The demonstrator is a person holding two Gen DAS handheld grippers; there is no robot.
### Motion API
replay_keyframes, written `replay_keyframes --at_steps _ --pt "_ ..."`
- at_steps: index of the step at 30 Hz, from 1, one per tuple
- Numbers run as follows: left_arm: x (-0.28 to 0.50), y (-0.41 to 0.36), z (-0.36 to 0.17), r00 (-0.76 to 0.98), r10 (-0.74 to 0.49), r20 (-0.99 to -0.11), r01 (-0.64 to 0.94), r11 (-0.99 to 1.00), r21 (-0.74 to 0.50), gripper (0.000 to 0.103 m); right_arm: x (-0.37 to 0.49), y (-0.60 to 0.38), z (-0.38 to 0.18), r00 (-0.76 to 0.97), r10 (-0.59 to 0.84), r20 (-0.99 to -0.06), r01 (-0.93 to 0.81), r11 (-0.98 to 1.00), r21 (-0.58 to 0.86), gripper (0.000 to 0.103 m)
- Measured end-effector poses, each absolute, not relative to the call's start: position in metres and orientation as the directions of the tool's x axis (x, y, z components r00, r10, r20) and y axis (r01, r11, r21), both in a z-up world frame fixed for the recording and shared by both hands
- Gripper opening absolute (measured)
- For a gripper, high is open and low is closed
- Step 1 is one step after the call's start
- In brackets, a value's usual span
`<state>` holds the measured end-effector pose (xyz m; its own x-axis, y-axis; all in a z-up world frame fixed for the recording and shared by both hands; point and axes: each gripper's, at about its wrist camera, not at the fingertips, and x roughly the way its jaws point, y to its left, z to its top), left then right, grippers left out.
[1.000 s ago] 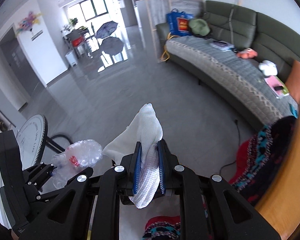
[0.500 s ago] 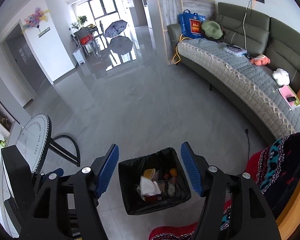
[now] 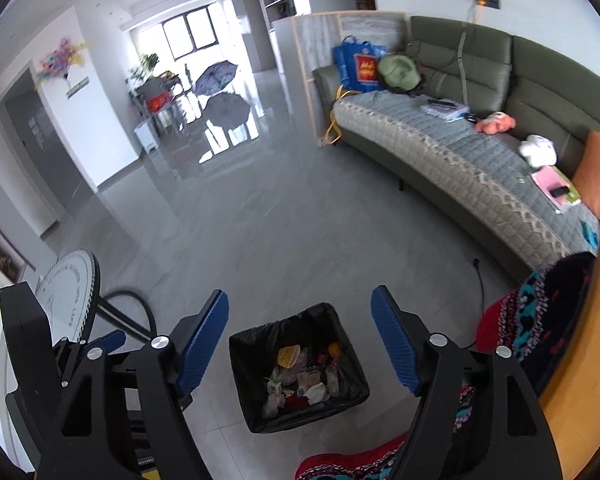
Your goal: Collect trash
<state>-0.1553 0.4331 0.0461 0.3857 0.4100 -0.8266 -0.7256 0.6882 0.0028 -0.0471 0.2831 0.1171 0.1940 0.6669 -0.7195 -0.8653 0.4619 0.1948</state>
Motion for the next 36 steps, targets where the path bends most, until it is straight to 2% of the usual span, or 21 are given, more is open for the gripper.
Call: replay_keyframes --at_steps 7,15,29,36 --pt "-0.134 0.384 0.069 0.463 0.382 -0.800 -0.653 0.757 -0.016 0.097 -0.027 0.206 0.140 0.292 0.655 -0.697 -0.817 0.550 0.174 0.078" --pt "-0.086 0.290 0.085 0.560 0.280 -0.780 -0.496 0.867 -0.045 0.097 0.000 0.084 0.143 0.416 0.590 -0.692 -0.703 0.691 0.166 0.082" --pt "-0.012 0.097 0.070 0.617 0.036 -0.786 -0.145 0.987 -0.068 0.097 0.027 -0.120 0.105 0.558 0.390 -0.732 -0.425 0.892 0.152 0.082" --pt "0.007 0.032 0.052 0.591 -0.036 -0.806 -0.053 0.995 -0.083 0.097 0.024 -0.207 0.073 0.589 0.295 -0.752 -0.287 0.947 0.146 0.087"
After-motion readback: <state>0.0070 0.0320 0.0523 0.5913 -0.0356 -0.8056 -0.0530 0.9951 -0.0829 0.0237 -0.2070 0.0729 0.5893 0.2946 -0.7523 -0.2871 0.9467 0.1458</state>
